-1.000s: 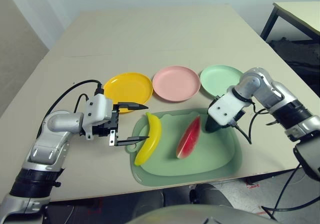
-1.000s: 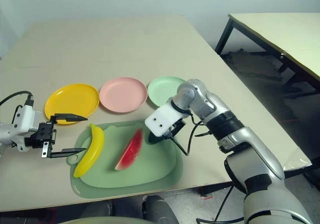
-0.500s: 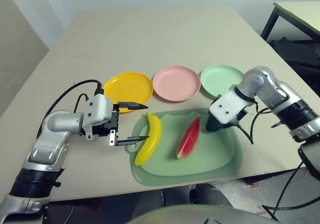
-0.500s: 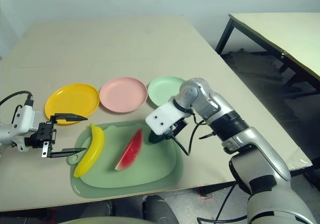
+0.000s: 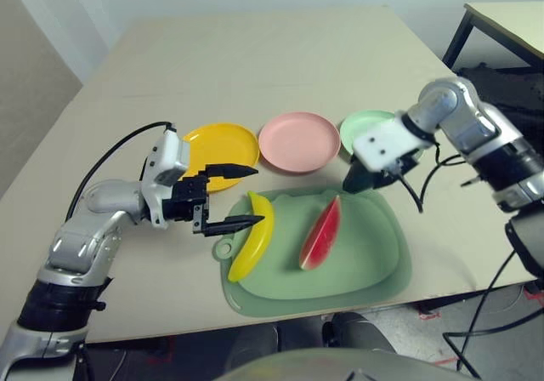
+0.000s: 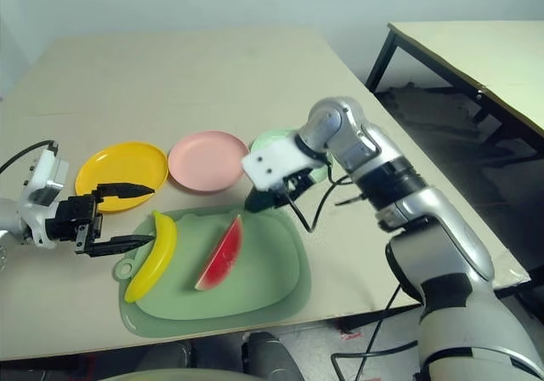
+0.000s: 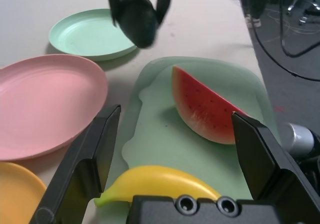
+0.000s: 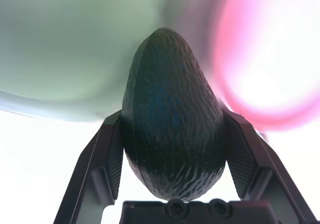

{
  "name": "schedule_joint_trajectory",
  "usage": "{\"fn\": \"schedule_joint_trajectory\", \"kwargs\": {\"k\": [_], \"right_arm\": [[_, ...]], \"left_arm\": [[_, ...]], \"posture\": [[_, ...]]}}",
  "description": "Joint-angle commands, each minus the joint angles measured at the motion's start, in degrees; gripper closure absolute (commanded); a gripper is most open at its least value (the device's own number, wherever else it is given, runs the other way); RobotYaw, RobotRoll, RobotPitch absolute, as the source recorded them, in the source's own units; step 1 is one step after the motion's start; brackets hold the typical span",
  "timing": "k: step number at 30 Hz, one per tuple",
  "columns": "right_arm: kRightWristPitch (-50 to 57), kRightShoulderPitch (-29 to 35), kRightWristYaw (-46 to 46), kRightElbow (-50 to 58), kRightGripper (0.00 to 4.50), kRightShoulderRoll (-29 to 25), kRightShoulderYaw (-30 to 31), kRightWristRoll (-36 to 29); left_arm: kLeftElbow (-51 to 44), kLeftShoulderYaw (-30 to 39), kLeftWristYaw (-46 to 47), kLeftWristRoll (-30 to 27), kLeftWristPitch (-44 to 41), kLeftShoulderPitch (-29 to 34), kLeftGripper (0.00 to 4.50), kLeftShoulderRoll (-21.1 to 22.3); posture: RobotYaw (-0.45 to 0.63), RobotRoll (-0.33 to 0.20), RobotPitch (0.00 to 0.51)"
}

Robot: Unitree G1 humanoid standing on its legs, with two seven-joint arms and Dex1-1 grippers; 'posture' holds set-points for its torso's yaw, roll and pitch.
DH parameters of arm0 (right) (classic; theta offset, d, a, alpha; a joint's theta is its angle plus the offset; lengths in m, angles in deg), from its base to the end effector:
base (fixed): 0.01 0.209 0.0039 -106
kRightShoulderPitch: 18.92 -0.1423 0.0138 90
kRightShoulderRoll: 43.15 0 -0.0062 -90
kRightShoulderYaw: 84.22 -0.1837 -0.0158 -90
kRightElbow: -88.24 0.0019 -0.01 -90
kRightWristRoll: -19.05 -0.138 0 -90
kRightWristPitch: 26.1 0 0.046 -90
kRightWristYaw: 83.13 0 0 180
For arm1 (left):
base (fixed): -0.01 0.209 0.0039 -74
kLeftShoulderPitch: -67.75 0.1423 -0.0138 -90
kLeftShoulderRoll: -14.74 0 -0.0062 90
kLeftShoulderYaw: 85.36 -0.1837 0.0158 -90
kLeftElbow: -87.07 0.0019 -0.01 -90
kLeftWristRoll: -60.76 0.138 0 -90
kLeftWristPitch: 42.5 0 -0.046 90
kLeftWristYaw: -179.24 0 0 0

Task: Place the fruits into color-matched plates.

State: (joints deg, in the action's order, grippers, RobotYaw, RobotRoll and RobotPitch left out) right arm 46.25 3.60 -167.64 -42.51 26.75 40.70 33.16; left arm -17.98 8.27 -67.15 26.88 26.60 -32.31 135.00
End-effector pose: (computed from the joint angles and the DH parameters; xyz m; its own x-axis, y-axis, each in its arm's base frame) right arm 0.3520 -0.1616 0.2482 0.1973 0.4038 -0.8933 -0.7871 -0.4780 -0.3899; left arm 0.2232 0.2536 0.1681 0.3078 -0.9274 -0.2126 0.9492 0.2839 0.1356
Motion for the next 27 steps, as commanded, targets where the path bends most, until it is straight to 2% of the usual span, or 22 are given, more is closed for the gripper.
{"fn": "schedule_joint_trajectory", "kwargs": {"k": [1,9,21,25,27], "right_arm": [[-4.19,-3.78,7.47,-11.60,1.38,1.83,-0.22,5.30],[-6.42,-7.36,18.80,-27.80,1.38,4.54,0.56,13.55],[-5.65,-6.00,24.10,-33.43,1.38,6.13,0.06,19.20],[-6.20,-6.16,24.92,-33.54,0.04,6.15,-0.08,20.04],[-6.59,-6.39,24.53,-33.36,0.04,6.20,-0.34,20.08]], "left_arm": [[-2.83,-1.25,3.76,0.14,-3.53,-1.21,0.00,-1.23],[-7.96,-2.64,9.98,-0.44,-8.10,-4.60,0.00,-4.72],[-8.91,-4.12,9.35,2.81,-6.82,-4.19,0.00,-2.93],[-9.05,-4.50,8.39,4.06,-5.86,-4.07,0.00,-1.74],[-8.93,-4.40,8.11,4.10,-5.61,-4.09,0.00,-1.59]], "posture": [[0.04,0.000,0.024],[0.05,0.000,0.025],[0.08,0.000,0.023],[0.08,0.000,0.023],[0.08,0.000,0.023]]}}
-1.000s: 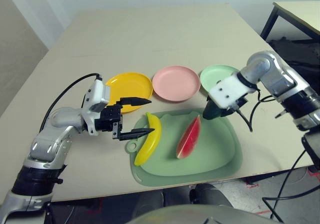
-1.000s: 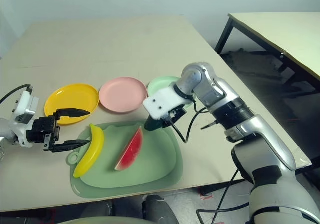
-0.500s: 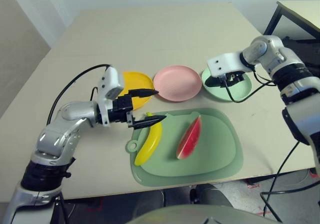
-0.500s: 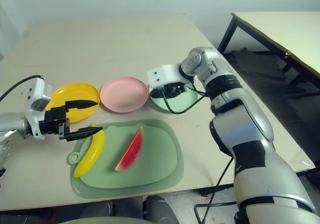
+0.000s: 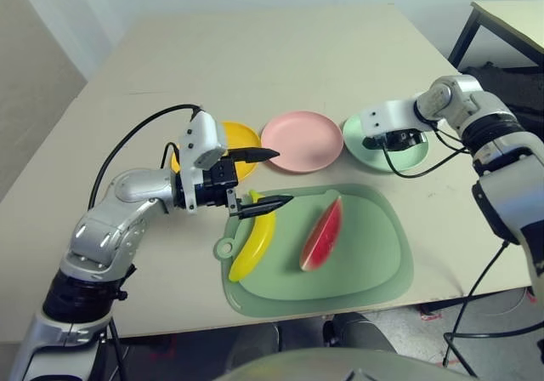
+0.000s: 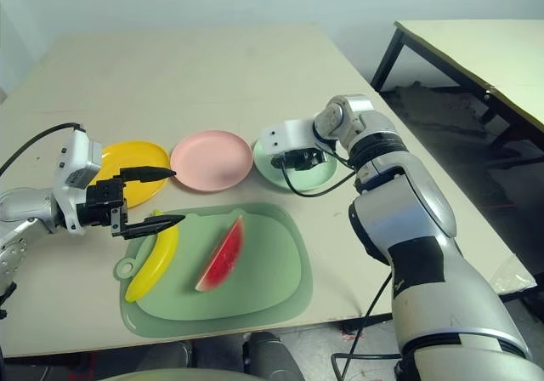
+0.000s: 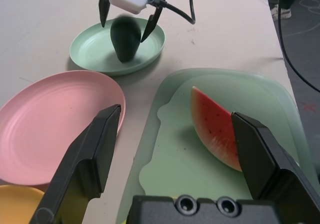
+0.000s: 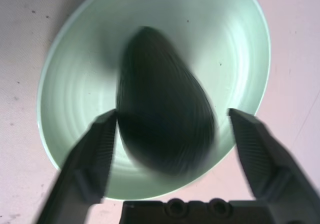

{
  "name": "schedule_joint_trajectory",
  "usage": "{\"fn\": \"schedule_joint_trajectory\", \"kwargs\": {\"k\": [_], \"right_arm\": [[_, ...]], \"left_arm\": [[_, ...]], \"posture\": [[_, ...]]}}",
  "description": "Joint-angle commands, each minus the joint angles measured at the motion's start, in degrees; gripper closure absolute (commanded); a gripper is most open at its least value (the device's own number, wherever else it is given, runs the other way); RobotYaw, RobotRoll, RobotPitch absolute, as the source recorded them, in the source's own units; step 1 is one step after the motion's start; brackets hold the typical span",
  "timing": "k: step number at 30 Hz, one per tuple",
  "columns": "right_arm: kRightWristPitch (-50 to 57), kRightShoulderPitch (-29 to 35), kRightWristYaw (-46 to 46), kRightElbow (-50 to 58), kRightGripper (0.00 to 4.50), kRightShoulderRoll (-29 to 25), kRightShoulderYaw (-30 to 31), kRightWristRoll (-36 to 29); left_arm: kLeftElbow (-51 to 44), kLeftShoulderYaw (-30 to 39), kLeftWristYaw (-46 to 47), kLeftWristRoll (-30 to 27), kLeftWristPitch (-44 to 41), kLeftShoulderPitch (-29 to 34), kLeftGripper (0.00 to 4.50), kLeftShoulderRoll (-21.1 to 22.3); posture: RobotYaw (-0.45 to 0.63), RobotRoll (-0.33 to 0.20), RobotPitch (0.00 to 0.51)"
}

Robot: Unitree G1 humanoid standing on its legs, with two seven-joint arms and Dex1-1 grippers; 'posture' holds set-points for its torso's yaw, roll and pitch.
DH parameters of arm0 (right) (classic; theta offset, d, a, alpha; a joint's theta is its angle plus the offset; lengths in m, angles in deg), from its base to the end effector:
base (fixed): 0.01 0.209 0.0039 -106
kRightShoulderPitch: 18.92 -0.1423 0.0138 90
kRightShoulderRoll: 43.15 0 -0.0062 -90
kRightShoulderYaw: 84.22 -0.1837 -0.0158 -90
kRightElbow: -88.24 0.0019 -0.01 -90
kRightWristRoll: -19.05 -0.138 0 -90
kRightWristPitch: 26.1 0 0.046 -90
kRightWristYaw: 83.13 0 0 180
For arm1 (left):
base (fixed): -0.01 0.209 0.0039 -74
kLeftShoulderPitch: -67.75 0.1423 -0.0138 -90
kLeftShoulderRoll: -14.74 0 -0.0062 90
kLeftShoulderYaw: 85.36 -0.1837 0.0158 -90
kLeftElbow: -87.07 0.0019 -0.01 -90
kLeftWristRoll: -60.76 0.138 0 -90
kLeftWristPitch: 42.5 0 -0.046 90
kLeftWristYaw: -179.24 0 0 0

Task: Place the fruits into color-matched plates.

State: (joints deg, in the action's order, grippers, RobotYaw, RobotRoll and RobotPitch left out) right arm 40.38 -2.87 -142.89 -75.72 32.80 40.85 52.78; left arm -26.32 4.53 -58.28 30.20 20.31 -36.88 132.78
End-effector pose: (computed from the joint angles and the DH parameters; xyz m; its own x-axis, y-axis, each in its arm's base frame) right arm 0.3728 -0.1953 0.2121 0.4586 0.2036 -0.8650 -0.8315 -0.2451 -0.4985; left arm 0.2236 0.2201 0.1841 0.3532 -0.9080 -0.2254 0.9252 0.3034 0.2278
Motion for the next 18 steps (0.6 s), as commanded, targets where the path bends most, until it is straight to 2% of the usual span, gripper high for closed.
{"fn": "schedule_joint_trajectory", "kwargs": {"k": [1,5,9,12,16,18], "right_arm": [[-0.93,-0.05,-0.42,-0.03,0.04,0.15,-0.57,0.43],[-2.57,-0.76,-2.58,0.94,0.04,-0.13,-0.88,-0.01],[-6.25,-1.63,-9.96,4.78,0.04,-0.41,-2.23,-2.76],[-8.77,-1.03,-17.13,11.65,0.04,-0.73,-3.44,-6.34],[-3.97,5.26,-30.40,33.39,0.04,-2.45,-4.57,-15.92],[0.51,7.90,-32.59,42.81,0.04,-4.29,-3.59,-19.55]], "left_arm": [[-0.42,-0.58,-0.97,0.92,0.90,0.49,0.00,0.72],[1.51,-0.58,-2.23,2.95,3.06,0.67,0.00,1.54],[3.48,0.41,-4.11,4.00,5.55,1.58,0.00,2.81],[4.48,1.89,-6.64,3.31,7.86,3.09,0.00,3.92],[6.68,4.11,-12.95,2.81,13.41,6.82,0.00,6.31],[7.54,4.90,-15.04,2.32,15.08,7.61,0.00,6.94]], "posture": [[0.08,0.000,0.023],[0.07,0.000,0.024],[0.07,0.000,0.024],[0.06,0.000,0.023],[0.06,0.000,0.022],[0.06,0.000,0.026]]}}
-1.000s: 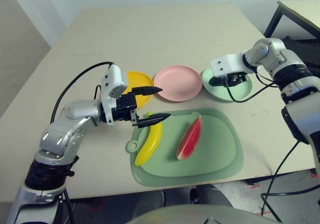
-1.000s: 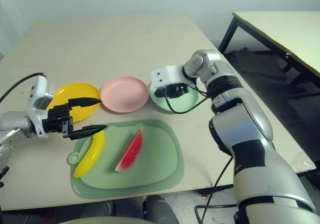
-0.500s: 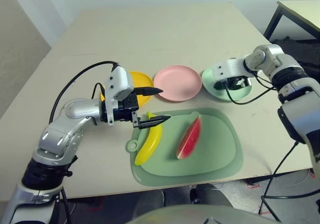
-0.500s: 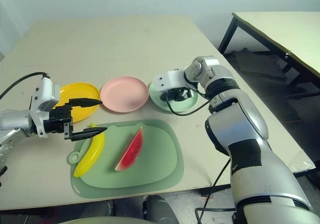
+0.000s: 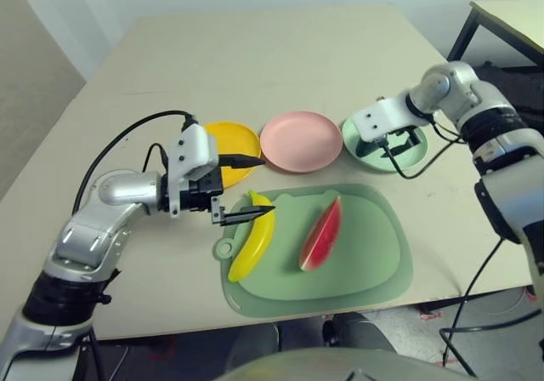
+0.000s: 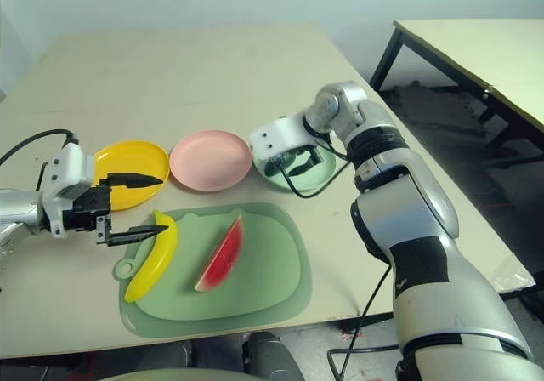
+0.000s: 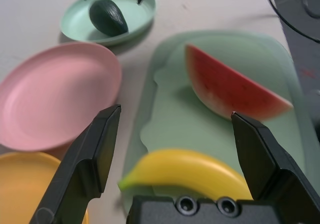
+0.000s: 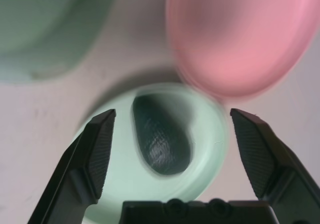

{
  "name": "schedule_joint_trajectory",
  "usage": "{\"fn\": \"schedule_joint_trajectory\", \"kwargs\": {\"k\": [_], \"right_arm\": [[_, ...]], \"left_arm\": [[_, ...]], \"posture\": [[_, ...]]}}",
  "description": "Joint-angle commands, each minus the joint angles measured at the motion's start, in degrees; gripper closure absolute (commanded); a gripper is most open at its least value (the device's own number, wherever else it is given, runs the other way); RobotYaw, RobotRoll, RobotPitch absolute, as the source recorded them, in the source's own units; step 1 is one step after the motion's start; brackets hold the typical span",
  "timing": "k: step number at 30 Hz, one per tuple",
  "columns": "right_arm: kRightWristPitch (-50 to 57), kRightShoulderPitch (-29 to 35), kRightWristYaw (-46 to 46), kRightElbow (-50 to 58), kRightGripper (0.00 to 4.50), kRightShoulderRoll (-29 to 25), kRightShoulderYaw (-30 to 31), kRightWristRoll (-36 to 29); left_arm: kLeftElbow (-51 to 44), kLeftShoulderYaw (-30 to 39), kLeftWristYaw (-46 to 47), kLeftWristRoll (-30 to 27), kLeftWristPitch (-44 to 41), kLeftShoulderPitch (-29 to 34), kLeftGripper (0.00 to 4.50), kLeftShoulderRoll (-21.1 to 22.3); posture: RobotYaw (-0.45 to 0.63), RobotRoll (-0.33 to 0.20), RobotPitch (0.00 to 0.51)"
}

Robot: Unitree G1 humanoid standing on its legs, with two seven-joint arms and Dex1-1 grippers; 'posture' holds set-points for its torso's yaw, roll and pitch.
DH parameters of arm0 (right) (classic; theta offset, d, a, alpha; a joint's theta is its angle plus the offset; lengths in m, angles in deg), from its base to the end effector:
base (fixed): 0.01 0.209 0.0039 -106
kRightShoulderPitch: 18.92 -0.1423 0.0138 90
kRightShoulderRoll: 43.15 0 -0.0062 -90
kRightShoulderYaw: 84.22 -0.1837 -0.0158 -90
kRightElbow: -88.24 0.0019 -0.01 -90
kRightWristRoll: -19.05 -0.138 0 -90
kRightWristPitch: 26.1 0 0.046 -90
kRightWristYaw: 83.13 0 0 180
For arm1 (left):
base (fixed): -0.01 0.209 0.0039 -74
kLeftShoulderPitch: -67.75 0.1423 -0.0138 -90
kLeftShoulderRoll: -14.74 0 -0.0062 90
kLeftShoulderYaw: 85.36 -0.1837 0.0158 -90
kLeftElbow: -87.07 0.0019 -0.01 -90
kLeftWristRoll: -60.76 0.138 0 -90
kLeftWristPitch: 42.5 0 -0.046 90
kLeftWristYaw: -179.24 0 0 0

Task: Place the fruits into color-matched plates.

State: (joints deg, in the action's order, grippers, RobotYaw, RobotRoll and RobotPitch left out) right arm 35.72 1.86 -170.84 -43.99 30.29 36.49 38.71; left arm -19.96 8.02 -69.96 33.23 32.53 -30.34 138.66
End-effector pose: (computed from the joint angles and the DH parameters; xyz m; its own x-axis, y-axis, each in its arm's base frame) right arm 0.3491 -0.1439 0.2593 0.1949 0.3803 -0.9041 -0.6558 -0.6349 -0.4085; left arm 0.2165 0.2564 0.1771 0.2897 -0.8961 -0.3363 0.9420 0.2048 0.2660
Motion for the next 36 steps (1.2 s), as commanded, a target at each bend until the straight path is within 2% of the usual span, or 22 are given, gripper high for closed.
{"fn": "schedule_joint_trajectory", "kwargs": {"k": [1,4,7,13,18,24,36], "right_arm": [[7.43,4.25,-4.79,15.43,0.04,-2.84,1.56,-7.18],[16.43,7.90,-4.79,31.44,0.04,-7.45,5.12,-13.79],[23.86,10.31,-4.79,41.66,0.04,-10.41,6.52,-17.35],[37.48,13.68,-4.79,52.61,0.04,-11.48,5.97,-20.21],[43.94,15.31,-3.82,55.35,0.04,-8.95,6.21,-18.82],[46.10,17.35,-1.20,54.47,0.04,-5.38,8.28,-15.05],[43.60,23.07,0.83,50.07,0.04,-2.30,11.68,-9.40]], "left_arm": [[1.57,1.78,-4.19,-0.94,3.59,1.27,0.00,1.24],[2.80,2.70,-7.09,-1.47,5.78,1.48,0.00,2.05],[3.53,2.52,-7.97,-0.71,6.66,1.17,0.00,2.53],[4.35,1.40,-8.42,0.08,7.26,0.43,0.00,2.60],[5.25,-0.11,-10.09,1.50,8.43,-0.82,0.00,2.77],[6.19,-0.95,-11.27,3.05,9.83,-1.59,0.00,3.19],[5.44,-0.63,-11.00,3.53,9.85,-0.86,0.00,3.31]], "posture": [[0.06,0.000,0.027],[0.07,0.000,0.028],[0.07,0.000,0.029],[0.05,0.000,0.029],[0.05,0.000,0.031],[0.05,0.000,0.030],[0.06,0.000,0.037]]}}
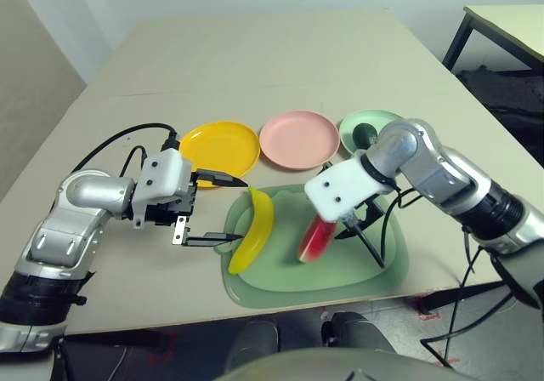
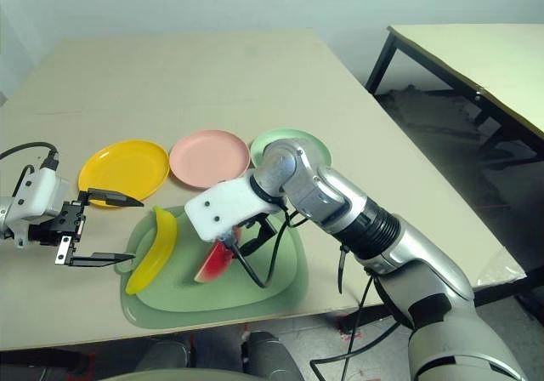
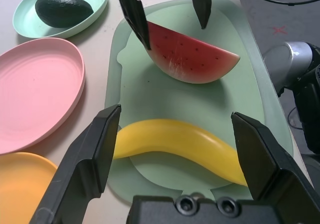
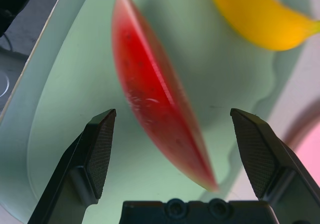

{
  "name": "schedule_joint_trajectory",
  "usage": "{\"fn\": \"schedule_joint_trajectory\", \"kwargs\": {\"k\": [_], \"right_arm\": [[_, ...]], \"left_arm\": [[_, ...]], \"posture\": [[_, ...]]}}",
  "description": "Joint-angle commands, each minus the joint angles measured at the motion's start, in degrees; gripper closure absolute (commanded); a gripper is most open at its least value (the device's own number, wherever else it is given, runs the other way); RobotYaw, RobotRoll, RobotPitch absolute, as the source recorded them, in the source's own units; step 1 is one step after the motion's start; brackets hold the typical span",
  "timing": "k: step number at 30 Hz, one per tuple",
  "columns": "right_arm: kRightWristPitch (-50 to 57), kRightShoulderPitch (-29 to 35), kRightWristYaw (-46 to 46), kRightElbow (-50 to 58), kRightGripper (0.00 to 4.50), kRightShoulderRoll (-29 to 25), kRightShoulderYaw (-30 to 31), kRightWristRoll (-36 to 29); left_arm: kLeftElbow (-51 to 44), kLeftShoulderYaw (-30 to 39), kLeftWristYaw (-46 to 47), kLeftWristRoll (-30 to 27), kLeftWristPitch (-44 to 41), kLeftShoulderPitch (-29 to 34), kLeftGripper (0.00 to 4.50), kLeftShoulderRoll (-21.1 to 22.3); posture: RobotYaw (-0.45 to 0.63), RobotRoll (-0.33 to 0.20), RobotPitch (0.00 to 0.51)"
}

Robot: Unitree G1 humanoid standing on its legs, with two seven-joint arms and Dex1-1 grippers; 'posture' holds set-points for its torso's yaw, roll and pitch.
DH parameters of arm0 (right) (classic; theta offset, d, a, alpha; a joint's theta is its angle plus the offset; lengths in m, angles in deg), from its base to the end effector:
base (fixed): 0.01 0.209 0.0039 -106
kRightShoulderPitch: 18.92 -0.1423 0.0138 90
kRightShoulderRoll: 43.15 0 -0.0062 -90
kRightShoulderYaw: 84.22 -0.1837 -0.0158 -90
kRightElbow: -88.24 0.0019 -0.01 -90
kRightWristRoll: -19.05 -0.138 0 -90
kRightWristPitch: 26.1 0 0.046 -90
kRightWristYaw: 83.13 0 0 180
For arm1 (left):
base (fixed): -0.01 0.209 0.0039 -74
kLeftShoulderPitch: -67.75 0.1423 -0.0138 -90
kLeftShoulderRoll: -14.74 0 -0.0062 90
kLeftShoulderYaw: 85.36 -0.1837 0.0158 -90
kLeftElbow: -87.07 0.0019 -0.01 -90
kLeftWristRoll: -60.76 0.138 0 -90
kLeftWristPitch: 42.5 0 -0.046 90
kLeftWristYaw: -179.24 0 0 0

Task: Place the fruits into color-matched plates.

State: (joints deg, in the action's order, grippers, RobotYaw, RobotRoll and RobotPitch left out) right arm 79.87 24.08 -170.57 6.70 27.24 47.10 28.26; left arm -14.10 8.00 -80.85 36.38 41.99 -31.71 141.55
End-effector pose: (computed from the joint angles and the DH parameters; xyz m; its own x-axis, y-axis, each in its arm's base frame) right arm 0.2714 -0.0950 0.1934 -0.1032 0.4577 -0.8831 -0.7727 -0.5959 -0.2185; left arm 0.2215 0.2708 0.1845 0.1763 -0.8821 -0.4368 0.9484 0.0335 0.3152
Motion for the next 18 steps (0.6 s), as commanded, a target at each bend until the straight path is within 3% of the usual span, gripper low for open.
{"fn": "schedule_joint_trajectory", "kwargs": {"k": [1,18], "right_arm": [[-0.65,1.30,0.82,-1.15,0.04,1.05,1.36,1.51],[-2.66,3.24,3.51,-5.61,0.04,5.02,2.74,6.27]], "left_arm": [[-0.40,-0.65,-0.04,0.42,0.39,0.49,0.00,0.33],[-0.17,-1.72,0.79,0.86,0.93,-0.04,0.00,-0.41]], "posture": [[0.06,0.000,0.037],[0.06,0.000,0.041]]}}
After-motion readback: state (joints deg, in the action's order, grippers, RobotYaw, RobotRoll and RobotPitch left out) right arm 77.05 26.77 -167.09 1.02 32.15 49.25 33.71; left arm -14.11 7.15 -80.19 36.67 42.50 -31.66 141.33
